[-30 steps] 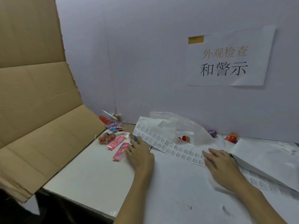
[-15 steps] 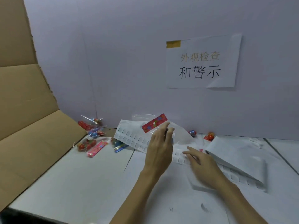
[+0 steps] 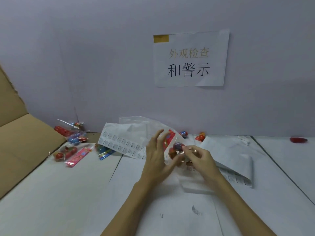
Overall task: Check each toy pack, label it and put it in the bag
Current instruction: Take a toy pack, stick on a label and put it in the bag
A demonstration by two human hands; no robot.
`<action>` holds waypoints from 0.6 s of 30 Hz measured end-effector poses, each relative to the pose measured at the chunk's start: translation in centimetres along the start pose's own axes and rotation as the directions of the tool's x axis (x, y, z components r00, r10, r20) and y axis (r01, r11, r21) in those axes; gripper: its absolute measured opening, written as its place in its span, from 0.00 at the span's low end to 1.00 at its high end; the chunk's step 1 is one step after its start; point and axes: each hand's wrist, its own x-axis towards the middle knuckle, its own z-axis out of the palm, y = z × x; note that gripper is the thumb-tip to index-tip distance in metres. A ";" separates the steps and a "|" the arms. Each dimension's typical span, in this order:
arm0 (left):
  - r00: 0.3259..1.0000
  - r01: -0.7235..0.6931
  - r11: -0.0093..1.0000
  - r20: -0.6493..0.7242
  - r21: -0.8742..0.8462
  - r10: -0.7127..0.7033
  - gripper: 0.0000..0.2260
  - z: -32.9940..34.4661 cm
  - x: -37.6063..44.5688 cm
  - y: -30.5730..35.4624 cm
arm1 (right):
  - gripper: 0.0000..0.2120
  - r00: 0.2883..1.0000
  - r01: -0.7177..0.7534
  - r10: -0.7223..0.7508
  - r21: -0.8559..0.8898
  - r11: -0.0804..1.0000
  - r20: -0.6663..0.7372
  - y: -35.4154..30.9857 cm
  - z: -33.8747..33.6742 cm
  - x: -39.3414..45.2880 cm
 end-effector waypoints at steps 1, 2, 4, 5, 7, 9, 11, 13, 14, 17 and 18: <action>0.994 0.087 0.995 -0.064 -0.052 -0.091 0.32 -0.1 0.1 0.0 | 0.12 1.000 0.022 -0.021 -0.048 0.999 0.019 0.0 -0.2 -0.1; 0.971 0.203 0.967 -0.095 -0.151 -0.219 0.30 -0.3 0.3 0.2 | 0.14 0.999 0.033 -0.030 -0.073 0.997 0.044 -0.1 -0.3 -0.3; 0.880 0.431 0.816 -0.019 -0.386 -0.474 0.24 -1.0 0.8 0.5 | 0.20 0.998 0.021 -0.014 -0.098 0.995 0.069 -0.3 -0.2 -0.6; 0.833 0.505 0.725 0.046 -0.468 -0.551 0.19 -1.2 0.9 0.5 | 0.23 0.997 0.018 -0.009 -0.124 0.992 0.071 -0.4 -0.1 -0.8; 0.787 0.568 0.646 0.108 -0.510 -0.607 0.11 -1.5 1.0 0.0 | 0.29 0.998 0.008 0.002 -0.171 0.985 0.062 -0.6 0.1 -0.8; 0.780 0.582 0.652 0.108 -0.486 -0.616 0.10 -1.7 0.9 -0.2 | 0.30 0.998 0.002 0.008 -0.180 0.984 0.055 -0.6 0.2 -0.9; 0.792 0.565 0.668 0.093 -0.485 -0.603 0.11 -1.6 0.9 -0.2 | 0.27 0.998 -0.010 0.020 -0.149 0.989 0.064 -0.6 0.1 -0.9; 0.826 0.518 0.724 0.049 -0.455 -0.561 0.11 -1.5 0.9 -0.1 | 0.22 0.996 -0.034 0.043 -0.109 0.993 0.083 -0.7 0.1 -0.9; 0.843 0.492 0.757 0.017 -0.429 -0.538 0.11 -1.4 0.9 -0.1 | 0.20 0.995 -0.037 0.046 -0.104 0.994 0.090 -0.8 0.0 -0.9; 0.866 0.443 0.807 -0.047 -0.390 -0.498 0.11 -0.9 0.9 -0.2 | 0.22 0.997 -0.007 0.020 -0.174 0.985 0.071 -1.1 0.1 -1.3; 0.873 0.427 0.819 -0.063 -0.384 -0.484 0.10 -0.8 0.9 -0.1 | 0.25 0.998 0.017 -0.004 -0.235 0.972 0.056 -1.1 0.1 -1.5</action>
